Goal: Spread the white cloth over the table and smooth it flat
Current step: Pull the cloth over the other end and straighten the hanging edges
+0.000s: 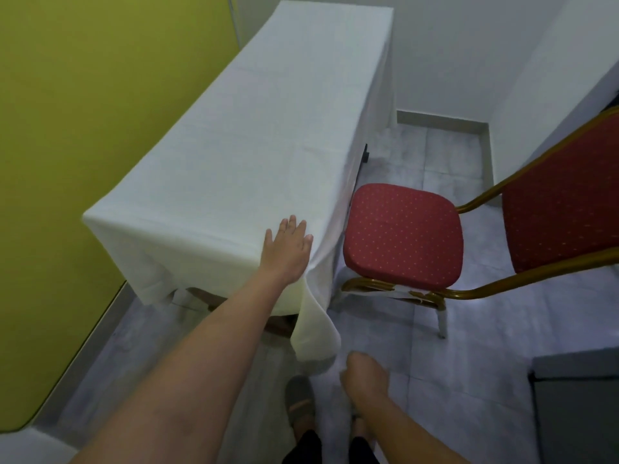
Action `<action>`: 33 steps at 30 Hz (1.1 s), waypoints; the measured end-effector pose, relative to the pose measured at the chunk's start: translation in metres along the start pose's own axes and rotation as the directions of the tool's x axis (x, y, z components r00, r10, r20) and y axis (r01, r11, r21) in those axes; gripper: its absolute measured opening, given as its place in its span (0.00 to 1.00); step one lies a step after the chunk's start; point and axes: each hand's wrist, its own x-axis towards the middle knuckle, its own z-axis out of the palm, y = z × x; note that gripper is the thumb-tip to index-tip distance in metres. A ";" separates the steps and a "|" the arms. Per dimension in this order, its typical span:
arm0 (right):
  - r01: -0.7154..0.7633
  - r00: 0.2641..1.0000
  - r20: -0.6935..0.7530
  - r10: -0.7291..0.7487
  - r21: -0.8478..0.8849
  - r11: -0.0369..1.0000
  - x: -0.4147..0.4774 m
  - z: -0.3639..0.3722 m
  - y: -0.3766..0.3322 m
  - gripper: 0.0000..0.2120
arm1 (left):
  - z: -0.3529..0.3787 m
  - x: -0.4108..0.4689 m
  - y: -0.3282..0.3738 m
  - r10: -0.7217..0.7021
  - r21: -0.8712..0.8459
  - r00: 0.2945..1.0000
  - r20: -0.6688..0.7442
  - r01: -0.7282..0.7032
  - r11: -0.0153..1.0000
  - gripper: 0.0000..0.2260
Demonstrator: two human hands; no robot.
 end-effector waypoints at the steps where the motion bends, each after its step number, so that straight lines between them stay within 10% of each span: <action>1: 0.017 1.000 -0.027 -0.016 0.011 1.000 0.000 -0.004 -0.003 0.10 | 0.000 -0.004 -0.001 0.001 0.002 1.000 0.006 -0.001 1.000 0.23; 8: 0.070 0.988 -0.148 -0.034 0.246 0.967 -0.002 -0.029 -0.017 0.10 | 0.000 -0.014 -0.010 0.048 0.038 0.998 0.035 -0.049 0.998 0.22; 33: 0.047 0.995 -0.094 -0.037 0.098 0.994 0.023 -0.135 0.037 0.23 | 0.053 -0.021 0.088 0.220 0.026 0.956 0.196 -0.229 0.973 0.24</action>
